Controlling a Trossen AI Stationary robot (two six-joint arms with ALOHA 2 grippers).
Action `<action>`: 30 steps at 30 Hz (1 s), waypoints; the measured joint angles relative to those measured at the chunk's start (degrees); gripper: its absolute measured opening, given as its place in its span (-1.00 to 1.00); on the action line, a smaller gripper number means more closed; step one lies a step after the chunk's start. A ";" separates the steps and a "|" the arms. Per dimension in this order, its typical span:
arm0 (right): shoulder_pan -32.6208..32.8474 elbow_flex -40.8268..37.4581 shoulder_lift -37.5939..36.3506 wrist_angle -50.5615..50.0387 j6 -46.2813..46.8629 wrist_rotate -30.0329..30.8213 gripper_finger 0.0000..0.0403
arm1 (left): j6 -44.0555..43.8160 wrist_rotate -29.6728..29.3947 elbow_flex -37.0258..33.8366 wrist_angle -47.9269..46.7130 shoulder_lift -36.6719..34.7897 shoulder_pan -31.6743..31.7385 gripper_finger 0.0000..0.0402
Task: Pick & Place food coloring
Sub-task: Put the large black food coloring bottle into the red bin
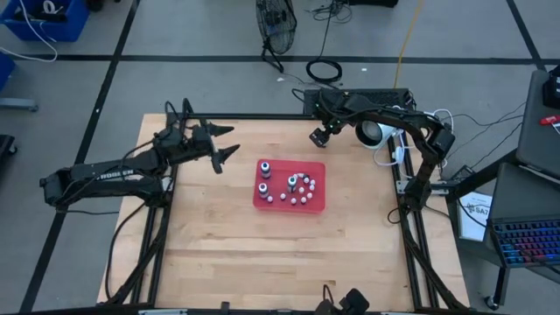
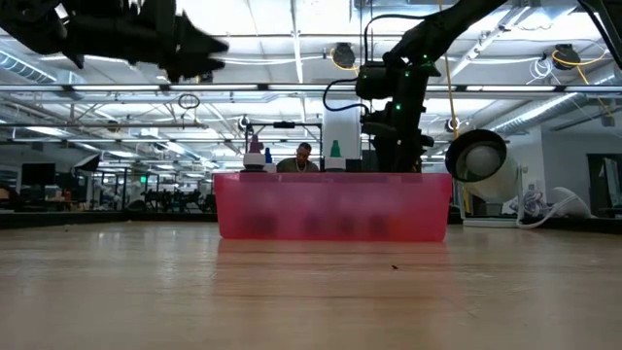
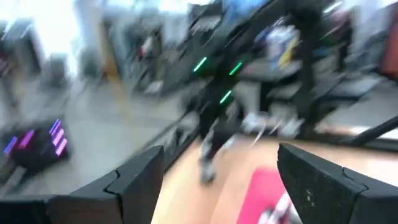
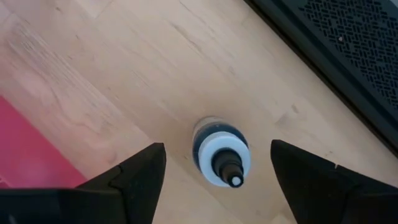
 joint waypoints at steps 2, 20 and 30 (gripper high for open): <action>0.22 0.00 0.00 -0.10 0.37 0.00 0.38 | -1.71 -1.46 -0.20 -6.69 -1.76 1.56 0.52; 0.31 -1.67 0.00 -1.63 0.47 0.23 0.38 | -11.30 -0.69 -23.38 -4.65 -28.17 6.85 0.52; 0.31 -5.01 0.40 3.61 0.46 1.59 0.38 | -12.02 1.46 -23.37 -11.10 -29.69 6.85 0.52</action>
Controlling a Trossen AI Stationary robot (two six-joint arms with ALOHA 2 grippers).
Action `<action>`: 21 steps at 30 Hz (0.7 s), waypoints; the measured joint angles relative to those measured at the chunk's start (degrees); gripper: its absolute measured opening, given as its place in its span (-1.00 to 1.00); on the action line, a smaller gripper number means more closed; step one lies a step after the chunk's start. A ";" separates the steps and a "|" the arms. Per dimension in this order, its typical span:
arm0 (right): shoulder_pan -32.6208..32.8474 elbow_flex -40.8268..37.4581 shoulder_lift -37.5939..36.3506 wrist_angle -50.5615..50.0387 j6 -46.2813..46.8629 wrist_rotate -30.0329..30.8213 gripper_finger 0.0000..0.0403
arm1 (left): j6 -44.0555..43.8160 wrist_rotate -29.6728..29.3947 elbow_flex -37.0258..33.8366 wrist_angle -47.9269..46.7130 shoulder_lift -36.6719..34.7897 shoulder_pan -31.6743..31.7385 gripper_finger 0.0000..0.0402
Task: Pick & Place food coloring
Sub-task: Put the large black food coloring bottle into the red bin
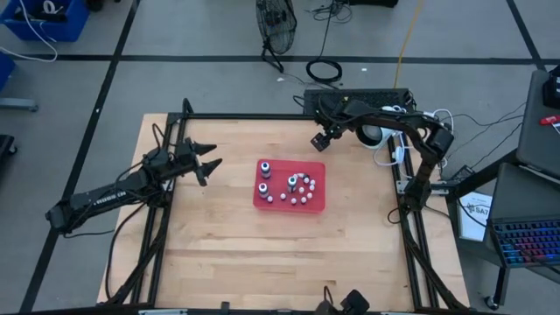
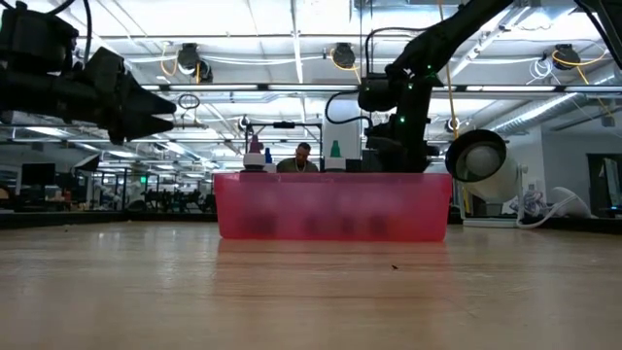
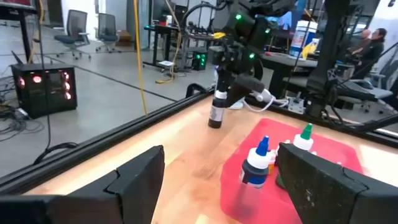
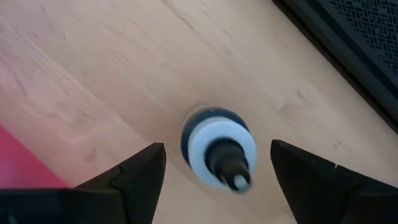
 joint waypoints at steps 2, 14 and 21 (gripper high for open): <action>0.00 -0.02 0.71 0.07 0.00 -0.30 0.38 | -0.01 0.35 0.01 0.09 0.00 0.00 0.52; 0.00 -0.07 3.11 2.90 -0.20 -2.90 0.14 | -0.03 0.34 0.02 0.06 0.11 0.00 0.52; -0.13 -0.04 2.99 3.13 -1.50 -2.64 -0.04 | -0.04 0.31 0.04 0.07 0.11 0.00 0.52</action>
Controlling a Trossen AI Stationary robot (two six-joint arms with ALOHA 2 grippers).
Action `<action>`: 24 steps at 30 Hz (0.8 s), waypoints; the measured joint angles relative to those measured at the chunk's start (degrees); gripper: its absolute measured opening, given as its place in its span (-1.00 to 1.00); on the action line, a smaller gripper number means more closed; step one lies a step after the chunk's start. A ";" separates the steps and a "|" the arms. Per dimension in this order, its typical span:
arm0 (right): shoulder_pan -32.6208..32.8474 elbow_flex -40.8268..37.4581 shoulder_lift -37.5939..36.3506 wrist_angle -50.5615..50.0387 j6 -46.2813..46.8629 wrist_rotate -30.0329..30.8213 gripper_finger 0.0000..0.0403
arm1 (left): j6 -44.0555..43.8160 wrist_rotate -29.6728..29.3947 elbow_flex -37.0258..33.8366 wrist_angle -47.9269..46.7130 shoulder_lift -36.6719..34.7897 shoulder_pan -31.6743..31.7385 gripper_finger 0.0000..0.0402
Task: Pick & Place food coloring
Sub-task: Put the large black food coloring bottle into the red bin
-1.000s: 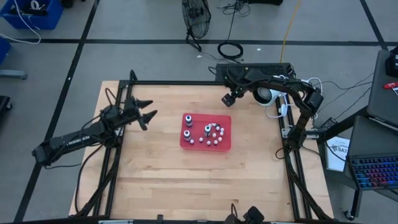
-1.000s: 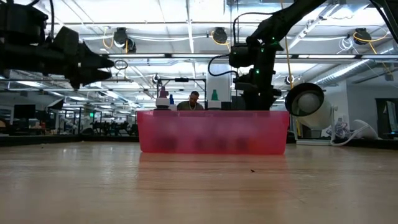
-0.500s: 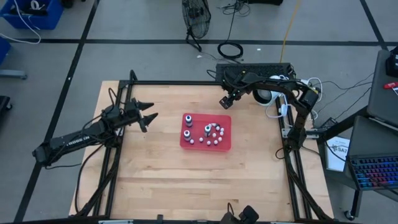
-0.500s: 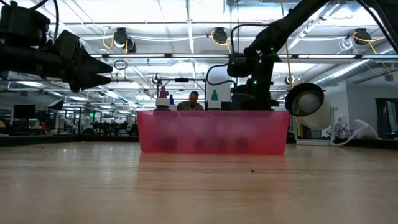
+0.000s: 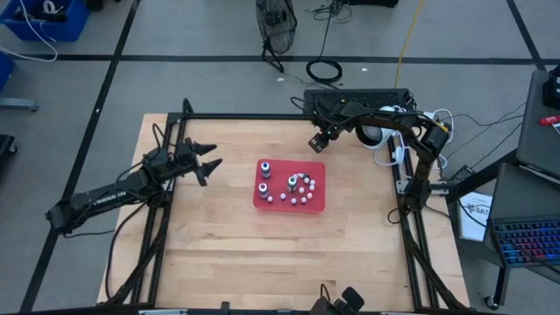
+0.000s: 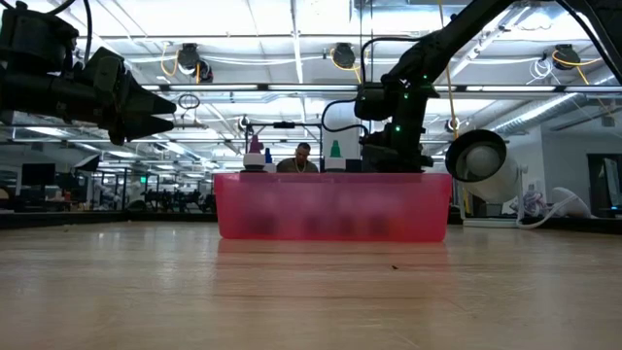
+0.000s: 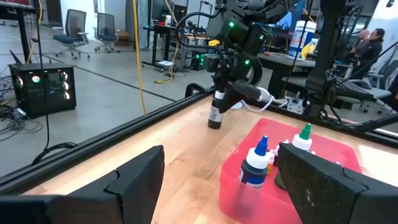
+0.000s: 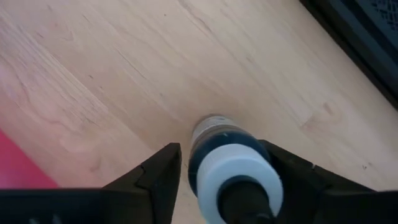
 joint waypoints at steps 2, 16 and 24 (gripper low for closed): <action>0.00 0.00 0.00 0.08 -0.69 0.02 -0.11 | 0.00 0.00 0.00 0.02 0.00 0.00 0.52; 6.35 0.04 -10.74 -0.49 -6.04 4.32 -0.36 | -0.04 0.00 0.02 0.08 0.00 0.00 0.52; 22.65 0.22 -21.11 -7.45 1.28 4.35 -0.36 | -0.04 -0.02 0.02 0.08 0.00 0.00 0.52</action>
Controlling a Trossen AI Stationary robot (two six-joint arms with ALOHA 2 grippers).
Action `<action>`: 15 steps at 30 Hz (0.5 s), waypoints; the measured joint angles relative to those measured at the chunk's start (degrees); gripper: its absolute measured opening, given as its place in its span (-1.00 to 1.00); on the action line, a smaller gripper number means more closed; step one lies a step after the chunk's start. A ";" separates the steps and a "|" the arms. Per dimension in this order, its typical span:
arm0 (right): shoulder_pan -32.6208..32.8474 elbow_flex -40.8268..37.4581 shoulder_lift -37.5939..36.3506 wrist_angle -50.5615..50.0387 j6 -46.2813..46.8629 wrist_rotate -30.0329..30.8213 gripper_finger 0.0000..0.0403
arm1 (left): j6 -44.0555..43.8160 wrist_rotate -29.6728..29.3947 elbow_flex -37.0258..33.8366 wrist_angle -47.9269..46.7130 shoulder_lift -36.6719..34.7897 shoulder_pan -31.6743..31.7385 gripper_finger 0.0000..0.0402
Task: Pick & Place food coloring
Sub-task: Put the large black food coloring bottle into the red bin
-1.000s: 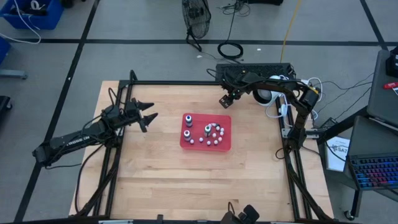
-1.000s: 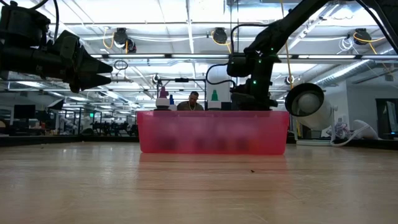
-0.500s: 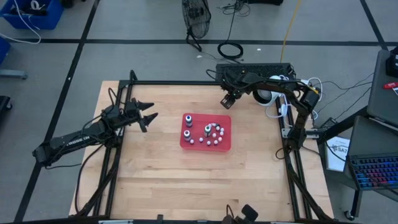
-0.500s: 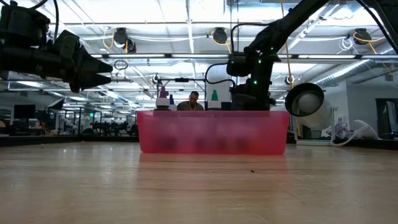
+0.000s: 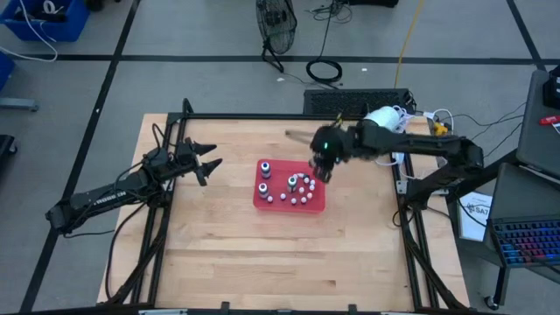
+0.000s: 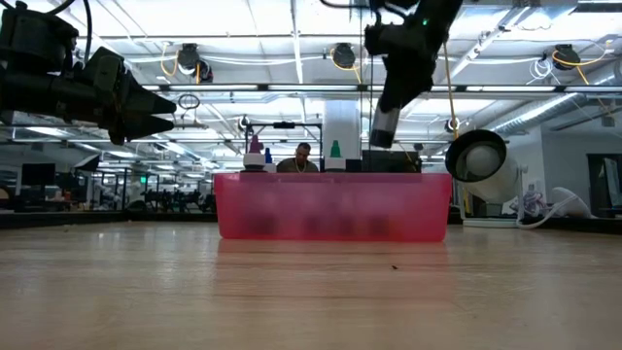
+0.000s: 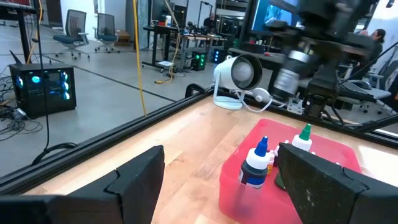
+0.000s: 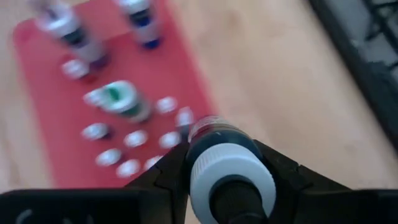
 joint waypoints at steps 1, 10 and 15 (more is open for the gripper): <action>2.08 -0.02 0.04 -0.30 0.75 0.27 -0.36 | 0.00 0.00 0.00 0.00 0.00 0.00 0.52; 11.08 -0.09 5.18 -2.20 1.71 6.50 -0.36 | 0.00 -0.03 0.00 0.00 0.00 0.00 0.52; 9.54 -0.11 8.47 -2.68 0.40 7.65 -0.36 | 0.00 -0.02 0.02 -0.11 0.00 0.00 0.52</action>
